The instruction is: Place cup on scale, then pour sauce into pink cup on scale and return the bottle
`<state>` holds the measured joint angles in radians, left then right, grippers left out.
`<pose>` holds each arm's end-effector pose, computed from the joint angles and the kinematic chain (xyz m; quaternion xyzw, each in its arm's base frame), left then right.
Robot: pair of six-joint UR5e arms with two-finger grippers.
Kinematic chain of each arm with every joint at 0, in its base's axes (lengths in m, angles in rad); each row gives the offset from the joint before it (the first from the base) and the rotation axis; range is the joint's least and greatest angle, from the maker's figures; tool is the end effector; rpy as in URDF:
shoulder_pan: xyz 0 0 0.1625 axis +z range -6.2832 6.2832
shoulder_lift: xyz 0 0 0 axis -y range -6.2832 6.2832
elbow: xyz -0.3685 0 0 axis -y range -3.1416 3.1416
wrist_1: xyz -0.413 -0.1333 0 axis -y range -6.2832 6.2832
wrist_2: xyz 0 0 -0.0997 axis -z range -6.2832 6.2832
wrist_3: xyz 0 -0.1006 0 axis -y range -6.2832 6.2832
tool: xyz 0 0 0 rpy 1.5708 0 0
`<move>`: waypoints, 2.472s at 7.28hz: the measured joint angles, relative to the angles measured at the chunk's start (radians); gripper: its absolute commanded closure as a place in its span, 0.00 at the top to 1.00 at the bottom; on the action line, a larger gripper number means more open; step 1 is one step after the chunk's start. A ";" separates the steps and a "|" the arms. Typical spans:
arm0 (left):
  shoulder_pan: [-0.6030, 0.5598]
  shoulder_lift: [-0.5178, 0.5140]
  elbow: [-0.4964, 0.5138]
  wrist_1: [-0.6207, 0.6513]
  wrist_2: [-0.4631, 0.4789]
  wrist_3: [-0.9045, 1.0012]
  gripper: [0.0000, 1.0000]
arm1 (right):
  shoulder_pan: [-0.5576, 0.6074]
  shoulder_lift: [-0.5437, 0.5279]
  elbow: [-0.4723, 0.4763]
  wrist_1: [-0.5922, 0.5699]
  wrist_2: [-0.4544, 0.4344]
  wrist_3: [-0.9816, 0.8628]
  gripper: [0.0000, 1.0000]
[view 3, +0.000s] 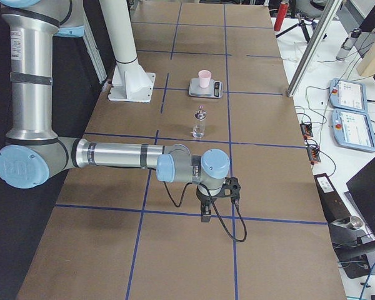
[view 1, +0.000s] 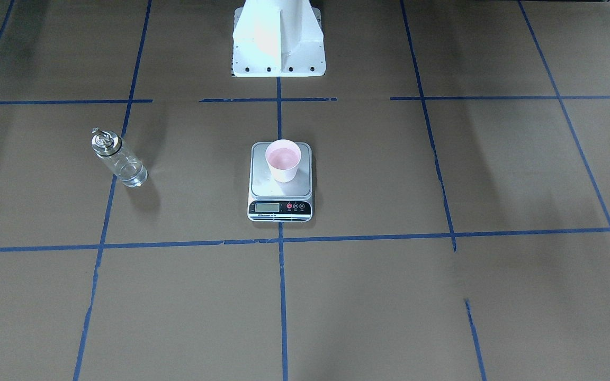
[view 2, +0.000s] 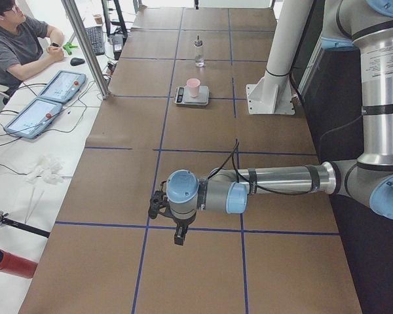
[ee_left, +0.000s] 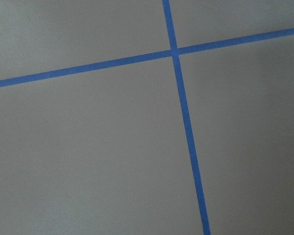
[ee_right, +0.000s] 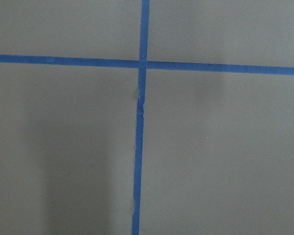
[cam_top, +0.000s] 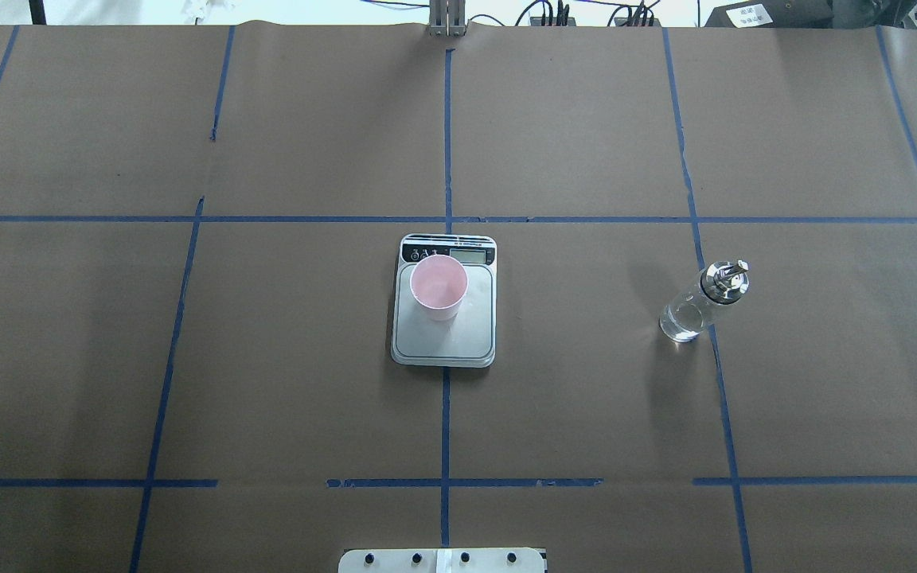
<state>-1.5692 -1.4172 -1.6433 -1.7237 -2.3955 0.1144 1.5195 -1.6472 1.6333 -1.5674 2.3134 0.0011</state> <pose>-0.0587 -0.4597 0.6211 0.0554 0.3980 0.0674 0.9132 0.0404 -0.4865 0.6108 -0.0144 -0.3626 -0.0215 0.9316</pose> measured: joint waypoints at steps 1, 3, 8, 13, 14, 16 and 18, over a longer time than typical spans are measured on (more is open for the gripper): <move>0.000 -0.001 0.000 -0.003 -0.010 -0.022 1.00 | 0.000 -0.005 -0.001 0.001 -0.007 -0.001 1.00; 0.000 0.000 0.002 -0.011 -0.014 -0.036 1.00 | -0.001 -0.009 -0.001 0.001 -0.018 -0.001 1.00; 0.000 0.001 -0.002 -0.019 -0.010 -0.029 1.00 | -0.001 -0.011 0.000 0.001 -0.012 -0.010 1.00; 0.000 0.002 -0.004 -0.019 -0.015 -0.029 1.00 | -0.001 -0.015 -0.001 0.000 -0.007 -0.010 1.00; 0.000 0.002 -0.004 -0.019 -0.015 -0.028 1.00 | -0.001 -0.016 -0.001 0.000 -0.006 -0.010 1.00; 0.000 0.003 -0.004 -0.018 -0.016 -0.029 1.00 | -0.001 -0.016 -0.001 0.000 -0.006 -0.009 1.00; 0.000 0.003 -0.005 -0.019 -0.016 -0.028 1.00 | -0.001 -0.016 -0.001 0.000 -0.006 -0.006 1.00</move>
<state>-1.5693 -1.4144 -1.6485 -1.7422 -2.4114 0.0859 1.5186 -1.6628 1.6321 -1.5677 2.3071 -0.0053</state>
